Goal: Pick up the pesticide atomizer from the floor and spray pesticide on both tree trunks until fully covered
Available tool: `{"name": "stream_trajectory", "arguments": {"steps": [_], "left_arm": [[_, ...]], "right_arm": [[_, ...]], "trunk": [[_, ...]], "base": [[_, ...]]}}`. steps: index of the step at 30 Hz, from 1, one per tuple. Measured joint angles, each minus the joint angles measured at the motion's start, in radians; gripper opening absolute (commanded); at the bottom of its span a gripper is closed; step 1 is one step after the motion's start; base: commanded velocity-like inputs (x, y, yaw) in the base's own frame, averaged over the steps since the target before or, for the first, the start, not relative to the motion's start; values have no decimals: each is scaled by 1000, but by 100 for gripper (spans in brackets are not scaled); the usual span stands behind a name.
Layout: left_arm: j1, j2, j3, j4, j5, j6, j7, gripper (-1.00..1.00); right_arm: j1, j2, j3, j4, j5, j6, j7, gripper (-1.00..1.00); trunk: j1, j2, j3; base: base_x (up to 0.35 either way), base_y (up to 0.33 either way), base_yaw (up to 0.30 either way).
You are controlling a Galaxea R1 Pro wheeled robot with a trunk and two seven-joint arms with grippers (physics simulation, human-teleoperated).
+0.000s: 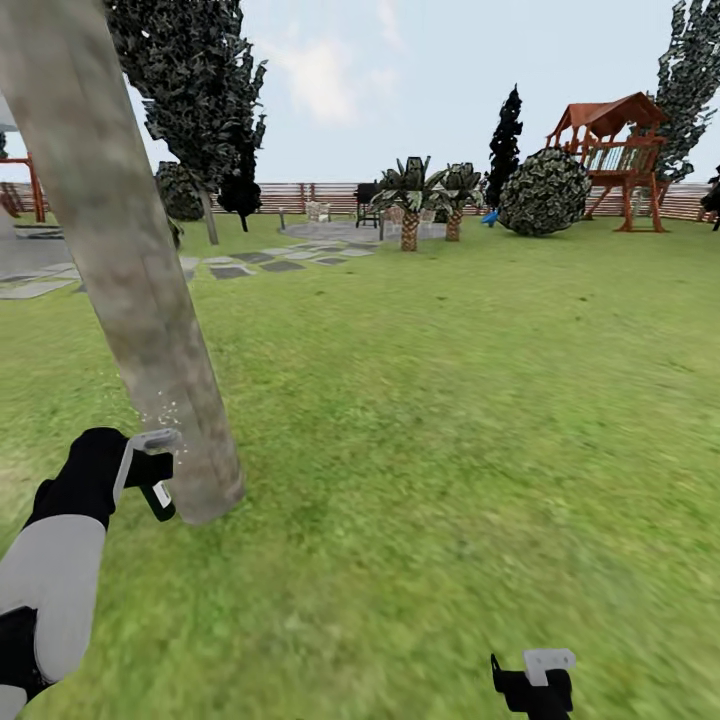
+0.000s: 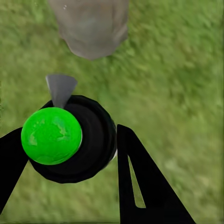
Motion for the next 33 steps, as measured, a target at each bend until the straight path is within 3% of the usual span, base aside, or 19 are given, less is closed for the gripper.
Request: {"name": "stream_trajectory", "arguments": {"steps": [4, 28, 33], "left_arm": [[1, 0, -2, 2, -2, -1, 0, -100], [6, 1, 2, 10, -3, -4, 6, -100], [42, 4, 9, 15, -6, -7, 8, -100]], "right_arm": [[0, 0, 0, -1, 0, 0, 0, 100], [0, 0, 0, 0, 0, 0, 0, 100], [0, 0, 0, 0, 0, 0, 0, 100]], "trunk": [[0, 0, 0], [0, 0, 0], [0, 0, 0]], "base": [[112, -258, 197], [167, -237, 10], [137, -253, 246]]}}
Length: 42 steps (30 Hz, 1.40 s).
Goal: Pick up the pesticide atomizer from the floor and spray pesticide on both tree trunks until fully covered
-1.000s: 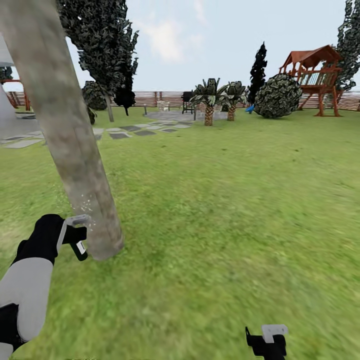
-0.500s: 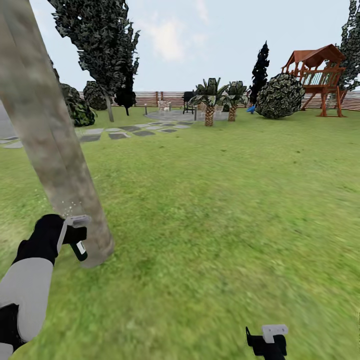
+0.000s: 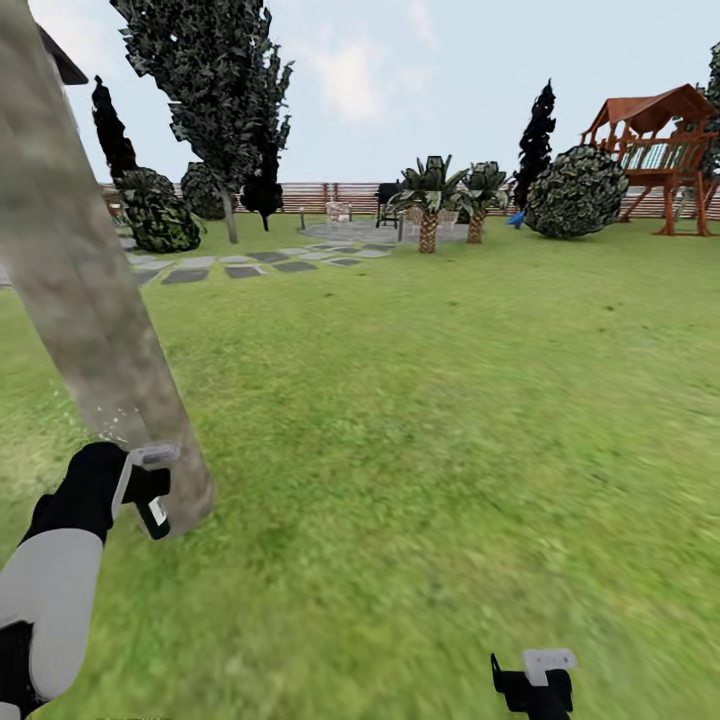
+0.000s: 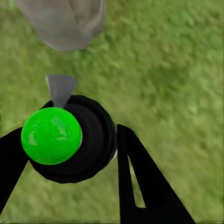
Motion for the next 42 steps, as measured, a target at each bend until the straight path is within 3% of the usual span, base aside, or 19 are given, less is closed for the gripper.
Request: {"name": "stream_trajectory", "arguments": {"steps": [9, 13, 17, 28, 36, 42], "left_arm": [[52, 13, 5, 1, 0, -7, 3, -100], [60, 20, 45, 1, 3, -14, 2, -100], [61, 17, 55, 1, 6, -15, 3, -100], [61, 17, 45, -11, -1, -17, 6, -100], [42, 3, 42, -15, 2, -14, 8, -100], [69, 4, 42, -5, 0, -31, 6, -100]], "right_arm": [[0, 0, 1, -1, 0, 0, 0, 100], [0, 0, 1, 0, 0, 0, 0, 100], [0, 1, 1, 0, 0, 1, 0, 100], [0, 2, 1, 0, 1, 0, 0, 100], [0, 2, 1, 0, 1, 0, 0, 100], [0, 1, 1, 0, 1, 0, 0, 100]], "trunk": [[0, 0, 0], [0, 0, 0], [0, 0, 0], [0, 0, 0], [0, 0, 0], [0, 0, 0]], "base": [[226, -206, 15], [260, -171, 46], [298, 32, 239], [25, 14, 276], [0, 0, 270], [0, 0, 84]]}}
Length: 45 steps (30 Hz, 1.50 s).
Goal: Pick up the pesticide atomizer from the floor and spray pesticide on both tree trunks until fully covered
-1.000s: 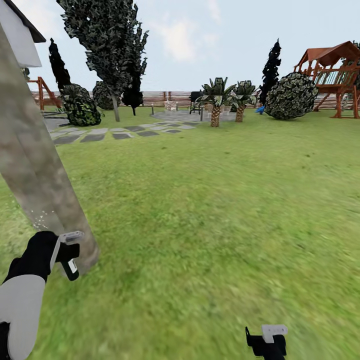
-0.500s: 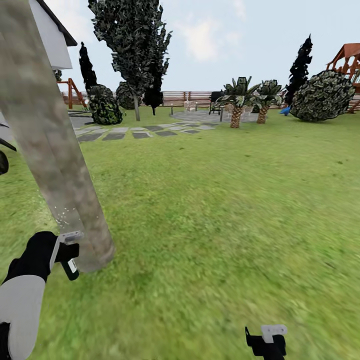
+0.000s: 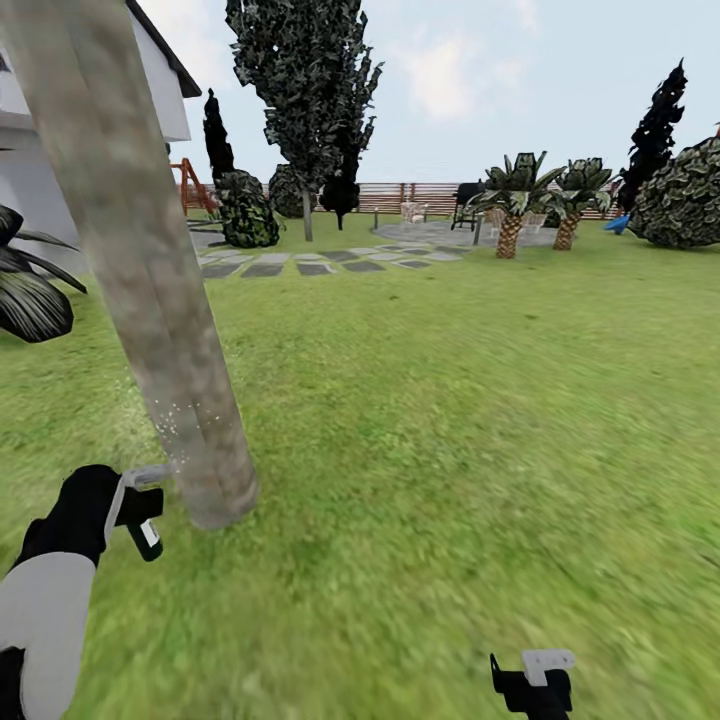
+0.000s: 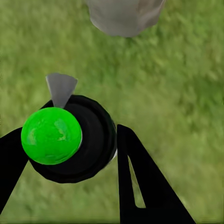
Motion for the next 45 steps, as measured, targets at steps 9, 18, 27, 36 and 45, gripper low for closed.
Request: {"name": "stream_trajectory", "arguments": {"steps": [9, 18, 27, 36, 45], "left_arm": [[81, -46, 0, 14, -9, -134, 4, -100], [114, -44, 4, 20, -14, -137, 4, -100], [117, -43, 1, 19, -16, -137, 3, -100], [117, -39, 3, 21, -15, -137, 4, -100], [118, -42, 1, 19, -14, -138, 3, -100]], "right_arm": [[0, -1, 0, 0, 0, 0, 0, 100], [0, 0, 0, 0, 0, 0, 0, 100], [0, 0, 0, 0, 0, 0, 0, 100], [0, 0, 0, 0, 0, 0, 0, 100], [0, 1, 0, 0, 0, 0, 0, 100]], "trunk": [[0, 0, 0], [0, 0, 0], [0, 0, 0], [0, 0, 0], [0, 0, 0]], "base": [[133, -112, 1], [175, -232, 32], [171, -239, 233], [195, -228, 16], [104, -266, 237]]}}
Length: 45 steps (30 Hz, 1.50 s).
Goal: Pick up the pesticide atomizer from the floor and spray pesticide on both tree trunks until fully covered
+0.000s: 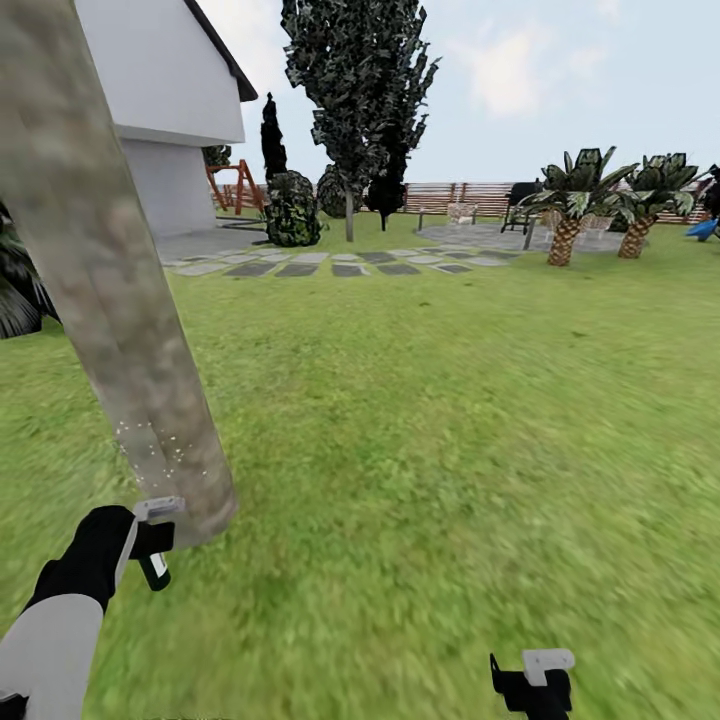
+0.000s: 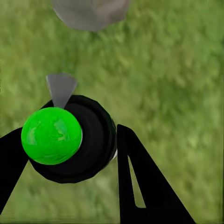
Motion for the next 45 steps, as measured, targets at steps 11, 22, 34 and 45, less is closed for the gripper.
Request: {"name": "stream_trajectory", "arguments": {"steps": [11, 22, 34, 45], "left_arm": [[0, 3, 0, 1, -2, -20, 1, -100], [0, -6, -1, 3, -2, -27, 2, -100], [8, 5, 3, 2, -3, -29, 2, -100], [11, -7, 2, 2, 10, -29, 104, -100]], "right_arm": [[0, 0, 0, 0, 0, 0, 0, 100], [0, -1, 0, 0, 0, 0, 0, 100], [0, -1, 0, 0, 0, 0, 0, 100], [0, 1, 0, 0, 0, 0, 0, 100]], "trunk": [[0, 0, 0], [0, 0, 0], [0, 0, 0], [0, 0, 0]], "base": [[94, -270, 277], [149, -260, 86], [149, -251, 19], [131, -261, 266]]}}
